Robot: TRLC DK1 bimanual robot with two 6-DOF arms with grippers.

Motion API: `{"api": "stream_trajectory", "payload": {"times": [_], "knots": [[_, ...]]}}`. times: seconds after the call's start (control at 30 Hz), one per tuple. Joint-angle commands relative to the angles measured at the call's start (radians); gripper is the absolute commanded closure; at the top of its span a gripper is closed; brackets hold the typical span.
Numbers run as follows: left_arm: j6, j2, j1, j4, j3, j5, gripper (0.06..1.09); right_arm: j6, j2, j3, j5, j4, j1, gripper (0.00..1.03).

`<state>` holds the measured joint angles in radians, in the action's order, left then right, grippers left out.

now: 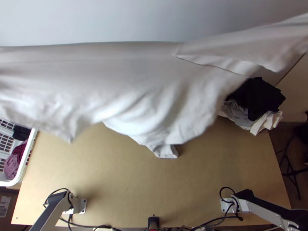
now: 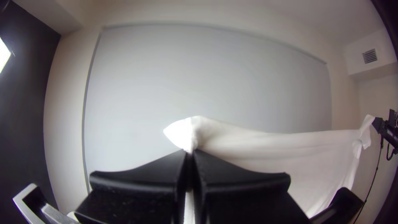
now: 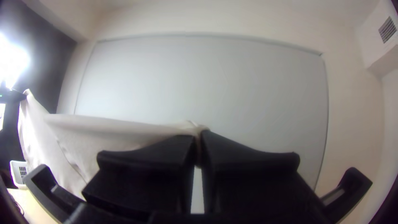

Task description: Fold the t-shirt

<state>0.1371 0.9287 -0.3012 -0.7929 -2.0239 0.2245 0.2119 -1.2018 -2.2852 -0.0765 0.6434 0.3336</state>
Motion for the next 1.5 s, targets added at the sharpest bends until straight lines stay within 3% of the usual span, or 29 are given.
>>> {"api": "stream_trajectory", "payload": {"times": [0.0,0.3,0.4,0.5,0.67,0.8,1.1,1.27,1.47], "knots": [[0.015,-0.042,0.036,-0.121,-0.162,-0.001,1.05,0.038,0.113,-0.042,-0.035,0.013,-0.019,1.00],[0.002,-0.016,0.062,-0.120,-0.205,-0.001,1.05,0.017,0.153,-0.040,-0.029,0.002,-0.061,1.00],[0.004,0.001,0.063,-0.120,-0.165,-0.001,1.05,-0.031,0.151,-0.007,-0.016,0.022,-0.061,1.00],[0.009,0.018,0.066,-0.114,-0.065,0.003,1.05,-0.111,0.151,0.082,0.014,0.064,-0.057,1.00],[0.015,0.009,0.096,-0.065,0.211,0.085,1.05,-0.151,0.156,0.313,0.027,0.061,0.024,1.00],[0.022,-0.004,0.117,0.021,0.468,0.099,1.05,-0.158,0.146,0.498,0.032,0.013,0.042,1.00],[0.048,-0.001,0.166,0.231,0.835,0.075,1.05,-0.135,0.036,0.790,0.172,-0.225,-0.024,1.00],[0.045,0.044,0.185,0.339,0.946,0.061,1.05,-0.149,-0.051,0.880,0.176,-0.344,-0.027,1.00],[-0.027,0.225,0.177,0.477,0.952,0.062,1.05,-0.187,-0.208,0.846,0.150,-0.399,-0.034,1.00]]}}
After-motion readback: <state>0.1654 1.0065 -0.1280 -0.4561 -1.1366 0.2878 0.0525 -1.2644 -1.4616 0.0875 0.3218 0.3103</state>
